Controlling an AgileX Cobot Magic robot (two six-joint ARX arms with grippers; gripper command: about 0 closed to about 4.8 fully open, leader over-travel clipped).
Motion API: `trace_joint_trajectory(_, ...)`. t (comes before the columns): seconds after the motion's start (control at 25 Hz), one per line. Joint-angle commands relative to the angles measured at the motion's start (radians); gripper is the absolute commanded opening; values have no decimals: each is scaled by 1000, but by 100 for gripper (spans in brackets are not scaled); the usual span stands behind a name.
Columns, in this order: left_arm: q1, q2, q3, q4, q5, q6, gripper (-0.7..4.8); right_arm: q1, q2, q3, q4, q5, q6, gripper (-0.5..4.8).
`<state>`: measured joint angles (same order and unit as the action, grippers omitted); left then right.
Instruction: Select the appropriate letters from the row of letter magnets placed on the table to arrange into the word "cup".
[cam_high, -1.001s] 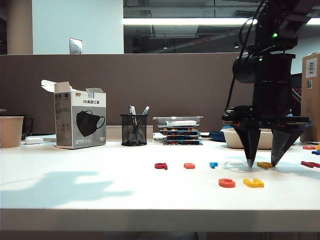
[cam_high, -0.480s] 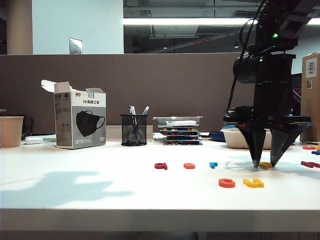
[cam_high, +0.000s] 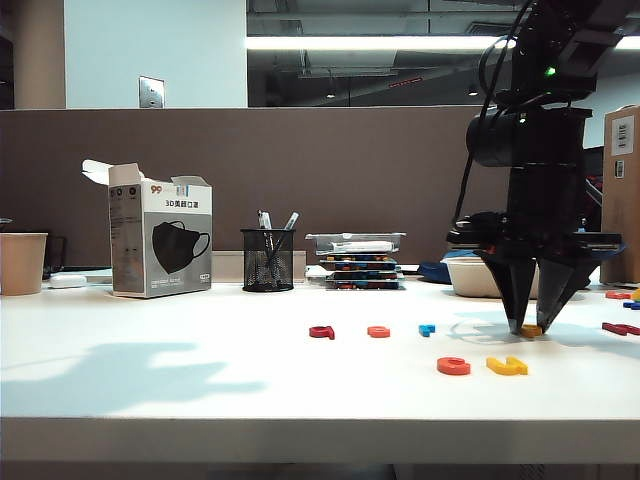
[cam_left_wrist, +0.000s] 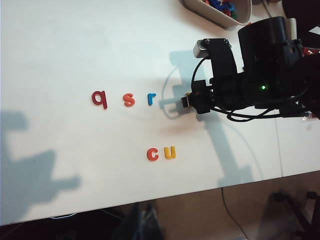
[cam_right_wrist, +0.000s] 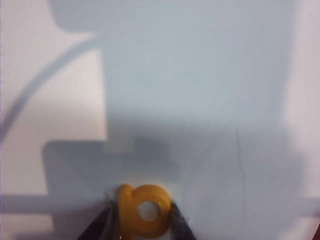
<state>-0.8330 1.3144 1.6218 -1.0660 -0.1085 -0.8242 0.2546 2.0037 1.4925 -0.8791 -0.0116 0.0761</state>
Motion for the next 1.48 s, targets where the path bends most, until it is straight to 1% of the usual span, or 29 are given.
trace_joint_trajectory(0.04, 0, -3, 3, 9, -4, 5, -5, 2, 11, -5, -6, -6, -2, 146)
trace_joint_trajectory(0.12, 0, -3, 3, 9, -4, 5, -5, 2, 11, -5, -7, -6, -2, 146)
trace_joint_trajectory(0.24, 0, -3, 3, 9, -4, 5, -5, 2, 11, -5, -6, -6, -2, 110)
trace_joint_trajectory(0.36, 0, -3, 3, 9, -4, 5, -5, 2, 11, -5, -6, -6, -2, 106)
trace_joint_trajectory(1.28, 0, -3, 3, 9, -4, 5, -5, 2, 9, -3, -21, -6, -1, 107)
trace_joint_trajectory(1.48, 0, -3, 3, 8, -4, 5, -5, 2, 1, 38, -48, -7, -1, 107)
